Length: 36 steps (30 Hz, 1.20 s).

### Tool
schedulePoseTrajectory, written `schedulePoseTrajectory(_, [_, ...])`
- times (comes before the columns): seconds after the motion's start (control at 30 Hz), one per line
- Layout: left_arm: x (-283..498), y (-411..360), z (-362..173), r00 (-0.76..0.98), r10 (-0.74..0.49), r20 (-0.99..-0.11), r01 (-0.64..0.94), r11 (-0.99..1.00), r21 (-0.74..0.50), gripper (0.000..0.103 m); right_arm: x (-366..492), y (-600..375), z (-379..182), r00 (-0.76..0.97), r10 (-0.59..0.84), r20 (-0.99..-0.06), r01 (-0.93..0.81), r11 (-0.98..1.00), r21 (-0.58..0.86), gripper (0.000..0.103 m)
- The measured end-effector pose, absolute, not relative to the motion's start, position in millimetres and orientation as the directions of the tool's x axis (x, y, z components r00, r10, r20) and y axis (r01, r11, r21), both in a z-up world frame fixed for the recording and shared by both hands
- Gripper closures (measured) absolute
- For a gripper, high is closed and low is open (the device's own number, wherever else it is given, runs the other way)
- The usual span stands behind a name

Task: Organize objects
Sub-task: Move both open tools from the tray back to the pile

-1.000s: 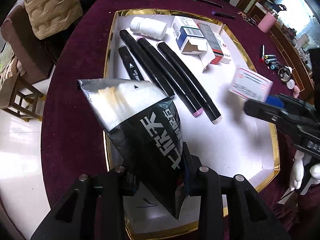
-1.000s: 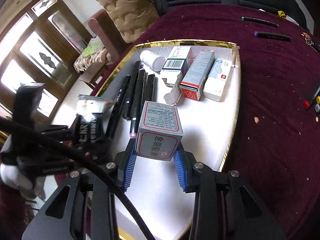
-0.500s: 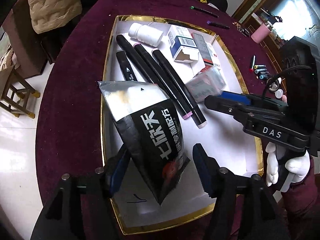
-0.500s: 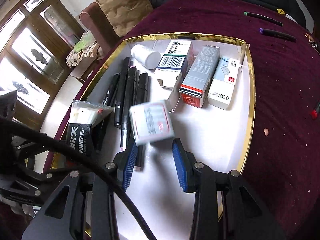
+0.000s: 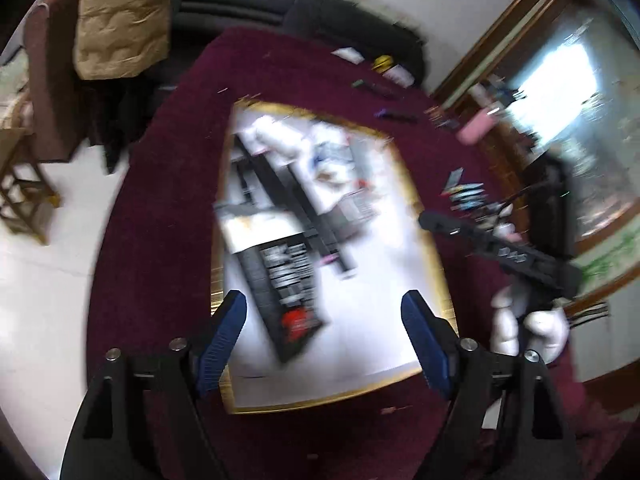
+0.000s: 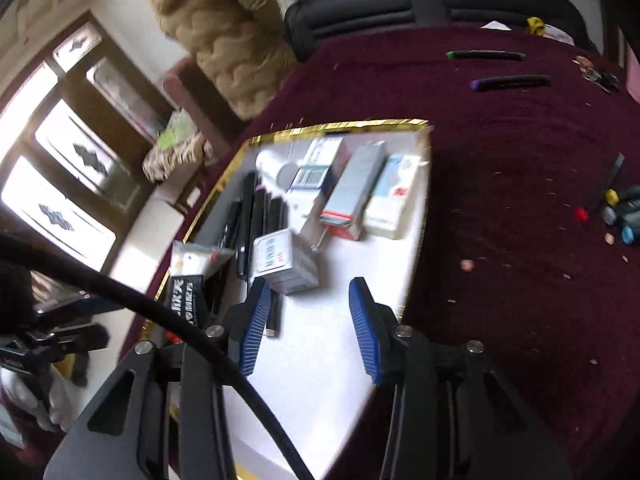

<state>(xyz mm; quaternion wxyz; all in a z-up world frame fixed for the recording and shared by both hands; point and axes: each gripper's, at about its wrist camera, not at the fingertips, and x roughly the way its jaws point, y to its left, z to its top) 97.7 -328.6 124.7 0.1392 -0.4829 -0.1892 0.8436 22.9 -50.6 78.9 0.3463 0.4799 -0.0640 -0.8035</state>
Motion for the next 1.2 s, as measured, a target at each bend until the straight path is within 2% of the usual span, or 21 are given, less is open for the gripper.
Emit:
schedulePoseTrajectory(0.13, [99.7, -309.8, 141.9, -0.542, 0.591, -0.597, -0.183, -0.777, -0.602, 0.027, 26.9, -7.1, 98.5, -0.336, -0.648, -0.684, 0.457, -0.747, 0.483, 0.063])
schedulePoseTrajectory(0.2, [97.1, -295.9, 146.6, -0.554, 0.645, -0.527, -0.231, -0.727, -0.647, 0.010, 30.8, 14.7, 111.9, -0.363, -0.663, -0.655, 0.448, -0.740, 0.501, 0.063])
schedulePoseTrajectory(0.27, [91.8, -276.3, 149.0, -0.552, 0.699, -0.455, -0.291, -0.673, -0.680, 0.003, 38.7, 44.1, 131.9, -0.431, -0.652, -0.624, 0.444, -0.755, 0.482, 0.063])
schedulePoseTrajectory(0.3, [89.2, -265.9, 150.1, -0.554, 0.717, -0.424, -0.316, -0.652, -0.690, 0.003, 43.3, 55.6, 140.4, -0.463, -0.644, -0.609, 0.441, -0.763, 0.472, 0.059])
schedulePoseTrajectory(0.33, [86.7, -255.0, 149.5, -0.556, 0.731, -0.397, -0.334, -0.633, -0.698, 0.002, 45.5, 65.8, 149.7, -0.498, -0.633, -0.593, 0.437, -0.774, 0.458, 0.049])
schedulePoseTrajectory(0.37, [80.9, -240.6, 147.4, -0.544, 0.757, -0.363, -0.359, -0.600, -0.714, 0.002, 52.5, 81.3, 160.7, -0.549, -0.610, -0.571, 0.425, -0.792, 0.438, 0.044])
schedulePoseTrajectory(0.43, [70.2, -219.7, 143.2, -0.512, 0.793, -0.330, -0.376, -0.552, -0.744, 0.002, 63.5, 114.1, 176.0, -0.632, -0.581, -0.513, 0.392, -0.811, 0.434, 0.025])
schedulePoseTrajectory(0.5, [55.7, -192.9, 136.4, -0.468, 0.820, -0.329, -0.383, -0.523, -0.761, 0.002, 67.2, 149.0, 179.9, -0.661, -0.619, -0.425, 0.382, -0.764, 0.520, 0.019])
schedulePoseTrajectory(0.53, [50.0, -179.5, 133.4, -0.449, 0.823, -0.347, -0.379, -0.527, -0.761, 0.002, 65.5, 167.9, 176.5, -0.661, -0.643, -0.386, 0.372, -0.728, 0.576, 0.019])
schedulePoseTrajectory(0.6, [40.5, -157.4, 125.8, -0.416, 0.827, -0.377, -0.365, -0.532, -0.764, 0.002, 54.0, 190.5, 165.0, -0.634, -0.666, -0.392, 0.336, -0.694, 0.636, 0.019])
schedulePoseTrajectory(0.73, [36.3, -123.0, 117.8, -0.359, 0.835, -0.417, -0.362, -0.536, -0.762, 0.002, 21.7, 229.2, 132.1, -0.594, -0.619, -0.514, 0.191, -0.729, 0.657, 0.020])
schedulePoseTrajectory(0.8, [42.3, -115.7, 114.5, -0.336, 0.846, -0.413, -0.373, -0.522, -0.767, 0.002, 3.0, 241.0, 115.5, -0.572, -0.580, -0.580, 0.139, -0.765, 0.628, 0.020])
schedulePoseTrajectory(0.87, [45.0, -111.0, 110.0, -0.330, 0.846, -0.418, -0.370, -0.524, -0.768, 0.002, -10.3, 246.0, 106.0, -0.571, -0.498, -0.653, 0.112, -0.835, 0.539, 0.020])
schedulePoseTrajectory(0.97, [51.1, -111.9, 105.4, -0.336, 0.833, -0.438, -0.351, -0.543, -0.763, 0.002, -27.8, 229.8, 97.7, -0.567, -0.411, -0.714, 0.137, -0.902, 0.410, 0.023])
schedulePoseTrajectory(1.07, [49.6, -116.0, 100.7, -0.348, 0.812, -0.469, -0.325, -0.573, -0.752, 0.002, -42.0, 202.6, 92.7, -0.576, -0.332, -0.747, 0.174, -0.943, 0.285, 0.031])
schedulePoseTrajectory(1.13, [50.0, -118.6, 98.3, -0.353, 0.800, -0.485, -0.310, -0.589, -0.746, 0.002, -55.2, 181.3, 84.3, -0.576, -0.270, -0.772, 0.198, -0.962, 0.188, 0.046])
schedulePoseTrajectory(1.2, [48.2, -119.6, 98.6, -0.366, 0.782, -0.504, -0.302, -0.612, -0.731, 0.002, -59.6, 173.4, 73.0, -0.554, -0.245, -0.796, 0.210, -0.966, 0.152, 0.057])
